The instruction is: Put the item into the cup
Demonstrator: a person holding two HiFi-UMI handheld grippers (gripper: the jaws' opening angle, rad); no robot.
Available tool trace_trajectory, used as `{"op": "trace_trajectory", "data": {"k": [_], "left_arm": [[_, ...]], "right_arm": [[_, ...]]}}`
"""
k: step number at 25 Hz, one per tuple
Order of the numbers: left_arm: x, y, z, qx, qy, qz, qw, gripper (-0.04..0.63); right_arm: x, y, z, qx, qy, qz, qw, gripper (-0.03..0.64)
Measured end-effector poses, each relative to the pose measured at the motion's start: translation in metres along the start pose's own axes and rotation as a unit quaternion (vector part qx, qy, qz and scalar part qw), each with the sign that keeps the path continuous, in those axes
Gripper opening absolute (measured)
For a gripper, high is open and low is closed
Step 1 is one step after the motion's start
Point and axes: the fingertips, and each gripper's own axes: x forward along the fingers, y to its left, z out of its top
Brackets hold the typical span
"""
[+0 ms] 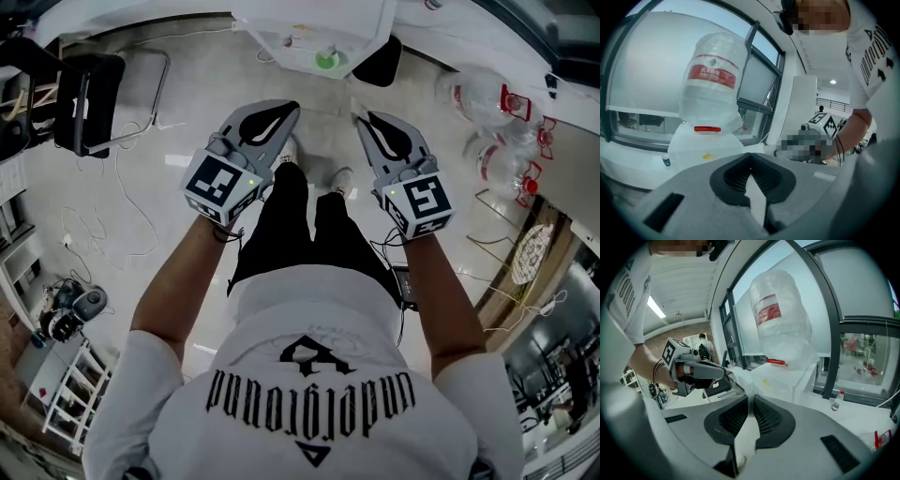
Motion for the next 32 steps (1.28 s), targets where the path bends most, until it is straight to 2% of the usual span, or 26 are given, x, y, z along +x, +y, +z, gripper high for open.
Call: {"op": "trace_trajectory", "data": {"k": [11,32], "left_arm": [[0.044,0.028,-0.038,0.002,0.026,-0.011,0.9996,0.015],[0.090,0.075,-0.114,-0.022,0.040,0.016,0.9988,0.015]], "right_arm": [[0.047,-0.024,-0.035,0.005,0.021,-0.009,1.000,0.046],[0.113,-0.052,-0.094,0.035,0.036,-0.030,0.998,0.046]]}}
